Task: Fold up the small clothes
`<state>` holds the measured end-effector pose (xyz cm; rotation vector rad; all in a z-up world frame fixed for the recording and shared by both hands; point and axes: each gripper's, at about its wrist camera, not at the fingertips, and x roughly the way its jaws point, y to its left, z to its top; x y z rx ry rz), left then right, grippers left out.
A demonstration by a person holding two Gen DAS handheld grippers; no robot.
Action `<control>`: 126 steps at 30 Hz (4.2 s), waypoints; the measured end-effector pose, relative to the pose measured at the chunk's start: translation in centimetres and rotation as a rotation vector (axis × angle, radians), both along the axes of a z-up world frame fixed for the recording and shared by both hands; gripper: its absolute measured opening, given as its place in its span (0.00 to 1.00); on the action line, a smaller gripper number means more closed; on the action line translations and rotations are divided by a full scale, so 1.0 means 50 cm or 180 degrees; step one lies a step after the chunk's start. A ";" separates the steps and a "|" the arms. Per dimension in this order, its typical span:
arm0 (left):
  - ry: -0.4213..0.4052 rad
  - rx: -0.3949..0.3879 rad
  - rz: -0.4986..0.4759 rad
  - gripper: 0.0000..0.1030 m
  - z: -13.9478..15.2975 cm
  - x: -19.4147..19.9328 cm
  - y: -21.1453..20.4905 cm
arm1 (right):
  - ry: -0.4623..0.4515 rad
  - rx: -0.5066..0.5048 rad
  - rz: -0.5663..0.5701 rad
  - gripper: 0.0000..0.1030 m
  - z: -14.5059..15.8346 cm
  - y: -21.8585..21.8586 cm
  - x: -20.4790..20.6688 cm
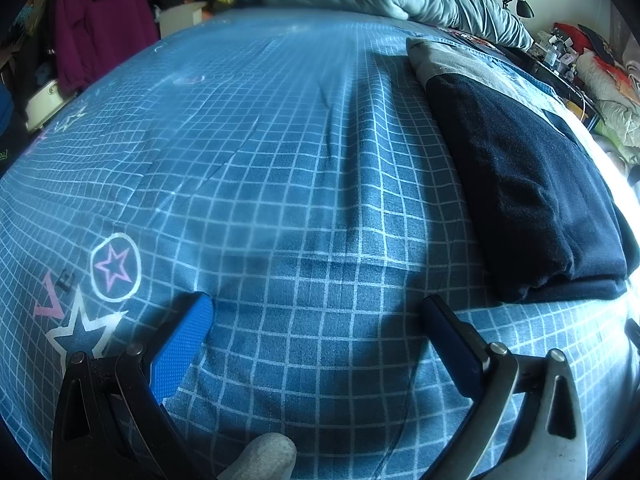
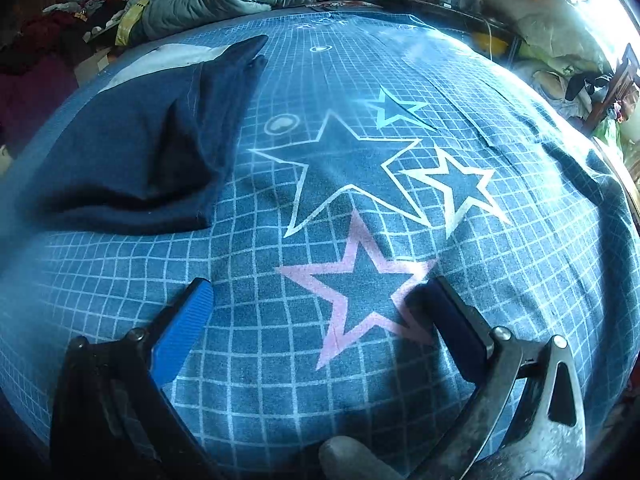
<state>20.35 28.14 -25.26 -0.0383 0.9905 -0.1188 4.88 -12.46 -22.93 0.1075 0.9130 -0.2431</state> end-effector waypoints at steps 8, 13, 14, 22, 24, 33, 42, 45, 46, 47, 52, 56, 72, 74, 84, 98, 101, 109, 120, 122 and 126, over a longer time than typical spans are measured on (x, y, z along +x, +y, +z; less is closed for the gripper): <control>0.0000 -0.0006 0.0000 1.00 0.001 -0.001 0.000 | -0.0008 -0.0029 -0.0014 1.00 -0.001 0.008 -0.013; 0.0000 -0.0010 0.0000 1.00 0.001 0.000 0.000 | -0.0005 -0.0028 -0.0017 1.00 -0.001 0.009 -0.014; 0.0000 -0.0008 0.0000 1.00 0.001 0.000 -0.001 | -0.0004 -0.0028 -0.0016 1.00 -0.001 0.009 -0.013; -0.0005 0.0001 0.0000 1.00 0.000 0.000 -0.001 | -0.0006 -0.0026 -0.0016 1.00 -0.001 0.009 -0.013; -0.0006 0.0003 0.0000 1.00 0.000 0.000 -0.001 | -0.0006 -0.0025 -0.0017 1.00 -0.001 0.010 -0.014; -0.0012 0.0004 0.0001 1.00 0.000 0.001 -0.001 | -0.0008 -0.0024 -0.0018 1.00 -0.001 0.010 -0.014; 0.0050 0.0038 -0.0004 1.00 0.000 0.008 -0.002 | -0.0005 -0.0036 -0.0019 1.00 -0.002 0.010 -0.014; 0.0041 0.0030 -0.0002 1.00 0.000 0.009 -0.002 | -0.0003 -0.0034 -0.0016 1.00 -0.002 0.010 -0.013; 0.0042 0.0016 -0.0002 1.00 0.000 0.010 0.000 | -0.0001 -0.0029 -0.0018 1.00 -0.002 0.009 -0.013; 0.0044 0.0007 -0.0005 1.00 0.000 0.011 0.001 | 0.0003 -0.0021 -0.0020 1.00 -0.002 0.008 -0.012; 0.0060 -0.0074 0.0013 1.00 0.004 0.012 0.010 | 0.0127 0.0036 -0.0021 1.00 0.001 0.003 -0.001; 0.0059 -0.0117 0.0044 1.00 0.005 0.015 0.015 | 0.0310 0.0102 -0.0044 1.00 0.005 -0.003 0.019; 0.0020 0.0051 0.0035 1.00 0.000 0.017 -0.001 | 0.0150 -0.0015 -0.0078 1.00 -0.004 0.002 0.019; 0.0022 0.0048 0.0035 1.00 -0.001 0.019 -0.001 | 0.0156 -0.0012 -0.0072 1.00 -0.005 0.000 0.023; 0.0024 0.0048 0.0033 1.00 -0.003 0.027 -0.004 | 0.0175 -0.0019 -0.0073 1.00 -0.005 -0.001 0.033; 0.0021 0.0017 0.0032 1.00 -0.003 0.029 -0.003 | 0.0172 -0.0033 -0.0076 1.00 -0.002 0.002 0.028; 0.0023 0.0040 0.0033 1.00 -0.002 0.026 -0.005 | 0.0169 -0.0021 -0.0074 1.00 -0.003 0.002 0.025; 0.0021 0.0055 0.0032 1.00 -0.004 0.026 -0.007 | 0.0172 -0.0003 -0.0070 1.00 -0.003 0.000 0.027; 0.0023 0.0049 0.0032 1.00 -0.004 0.025 -0.007 | 0.0170 -0.0004 -0.0072 1.00 -0.004 -0.001 0.028; 0.0029 0.0045 0.0030 1.00 -0.004 0.025 -0.008 | 0.0177 -0.0017 -0.0075 1.00 -0.003 0.001 0.028; 0.0096 -0.0036 0.0002 1.00 0.006 0.026 -0.002 | 0.0216 -0.0011 -0.0085 1.00 0.003 0.001 0.034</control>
